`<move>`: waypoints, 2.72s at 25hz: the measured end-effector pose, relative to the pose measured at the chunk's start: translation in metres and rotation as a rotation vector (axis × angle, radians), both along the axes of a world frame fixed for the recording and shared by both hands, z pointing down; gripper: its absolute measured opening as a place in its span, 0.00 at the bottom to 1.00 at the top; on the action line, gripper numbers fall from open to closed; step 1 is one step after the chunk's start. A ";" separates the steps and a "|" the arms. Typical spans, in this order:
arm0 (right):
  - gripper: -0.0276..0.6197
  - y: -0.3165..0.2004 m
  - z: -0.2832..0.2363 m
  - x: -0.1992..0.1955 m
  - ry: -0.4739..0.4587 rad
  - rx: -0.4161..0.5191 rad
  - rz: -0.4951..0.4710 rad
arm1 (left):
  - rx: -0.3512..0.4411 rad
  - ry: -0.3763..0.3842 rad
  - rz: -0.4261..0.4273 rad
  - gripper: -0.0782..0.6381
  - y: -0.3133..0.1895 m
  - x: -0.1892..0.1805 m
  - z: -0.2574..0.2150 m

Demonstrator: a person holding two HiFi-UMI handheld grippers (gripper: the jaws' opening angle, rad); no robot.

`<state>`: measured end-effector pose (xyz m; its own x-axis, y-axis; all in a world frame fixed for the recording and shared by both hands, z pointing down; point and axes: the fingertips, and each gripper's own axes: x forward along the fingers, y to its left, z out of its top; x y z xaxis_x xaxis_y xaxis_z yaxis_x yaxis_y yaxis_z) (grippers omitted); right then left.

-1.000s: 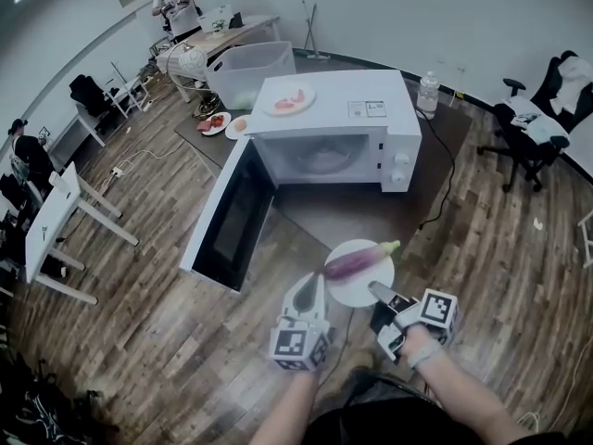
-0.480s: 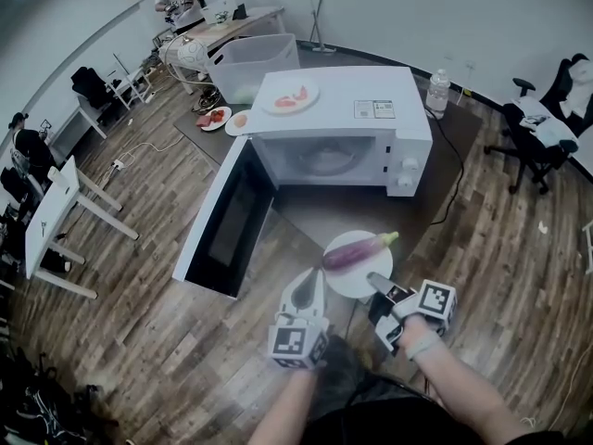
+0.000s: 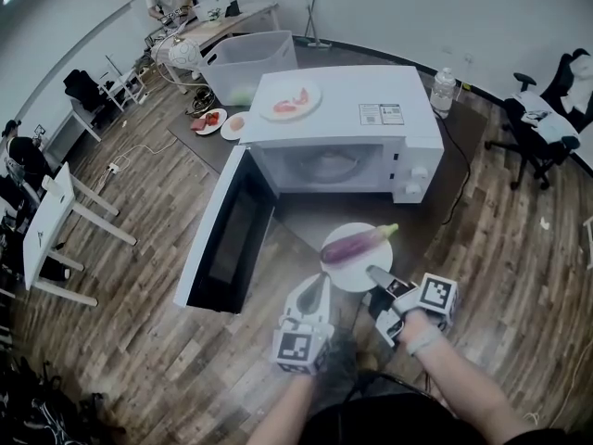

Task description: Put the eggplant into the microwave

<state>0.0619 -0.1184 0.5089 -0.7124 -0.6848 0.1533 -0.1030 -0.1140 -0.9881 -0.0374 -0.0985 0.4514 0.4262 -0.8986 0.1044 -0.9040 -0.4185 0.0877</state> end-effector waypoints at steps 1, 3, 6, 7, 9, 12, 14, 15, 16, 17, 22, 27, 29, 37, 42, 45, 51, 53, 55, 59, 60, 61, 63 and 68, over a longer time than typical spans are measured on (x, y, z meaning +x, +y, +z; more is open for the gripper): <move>0.08 -0.004 0.001 -0.002 0.001 -0.002 0.002 | 0.008 -0.001 0.007 0.11 -0.004 0.000 -0.002; 0.08 -0.011 0.001 -0.006 -0.002 -0.007 0.006 | 0.019 -0.017 0.023 0.11 -0.011 -0.001 -0.003; 0.08 -0.022 0.001 -0.014 -0.007 -0.006 0.011 | -0.005 -0.002 0.036 0.11 -0.018 -0.001 -0.005; 0.08 -0.025 0.001 -0.016 -0.009 -0.006 0.012 | -0.014 0.008 0.039 0.11 -0.020 -0.001 -0.006; 0.08 -0.032 0.003 -0.020 -0.012 -0.007 0.014 | -0.017 0.010 0.046 0.11 -0.025 -0.002 -0.006; 0.08 -0.043 0.007 -0.027 -0.015 -0.011 0.018 | -0.015 0.006 0.053 0.11 -0.033 -0.004 -0.002; 0.08 -0.051 0.010 -0.031 -0.019 -0.014 0.024 | -0.015 0.004 0.059 0.11 -0.038 -0.005 0.001; 0.08 -0.055 0.011 -0.033 -0.022 -0.014 0.027 | -0.015 0.004 0.061 0.11 -0.041 -0.006 0.003; 0.08 -0.058 0.012 -0.035 -0.026 -0.014 0.031 | -0.015 0.005 0.063 0.11 -0.044 -0.007 0.005; 0.08 -0.061 0.013 -0.036 -0.028 -0.015 0.035 | -0.015 0.006 0.065 0.11 -0.046 -0.008 0.007; 0.08 -0.075 0.016 -0.041 -0.029 -0.009 0.046 | -0.020 0.013 0.072 0.11 -0.056 -0.009 0.015; 0.08 -0.093 0.016 -0.046 -0.028 0.003 0.052 | -0.026 0.013 0.087 0.11 -0.067 -0.010 0.025; 0.08 -0.100 0.016 -0.048 -0.022 0.010 0.054 | -0.024 0.013 0.094 0.11 -0.073 -0.010 0.028; 0.08 -0.126 0.021 -0.055 -0.025 0.031 0.072 | -0.045 0.027 0.119 0.11 -0.085 -0.007 0.044; 0.08 -0.142 0.022 -0.060 -0.027 0.036 0.084 | -0.055 0.047 0.110 0.11 -0.097 -0.007 0.050; 0.08 -0.151 0.024 -0.063 -0.026 0.032 0.091 | -0.059 0.050 0.103 0.11 -0.104 -0.008 0.054; 0.08 -0.167 0.029 -0.068 -0.017 0.035 0.114 | -0.055 0.050 0.099 0.11 -0.120 -0.011 0.057; 0.08 -0.171 0.030 -0.070 -0.023 0.037 0.121 | -0.058 0.054 0.094 0.11 -0.125 -0.013 0.059; 0.08 -0.174 0.030 -0.071 -0.032 0.039 0.128 | -0.065 0.056 0.086 0.11 -0.130 -0.015 0.062; 0.08 -0.181 0.030 -0.071 -0.036 0.041 0.142 | -0.062 0.060 0.083 0.11 -0.138 -0.016 0.061; 0.08 -0.183 0.030 -0.072 -0.037 0.042 0.145 | -0.059 0.060 0.083 0.11 -0.140 -0.016 0.061; 0.08 -0.185 0.030 -0.072 -0.037 0.042 0.148 | -0.055 0.060 0.084 0.11 -0.143 -0.016 0.060; 0.08 -0.188 0.030 -0.073 -0.033 0.041 0.151 | -0.048 0.061 0.087 0.11 -0.147 -0.015 0.060; 0.08 -0.195 0.030 -0.075 -0.030 0.049 0.154 | -0.040 0.065 0.091 0.11 -0.157 -0.012 0.059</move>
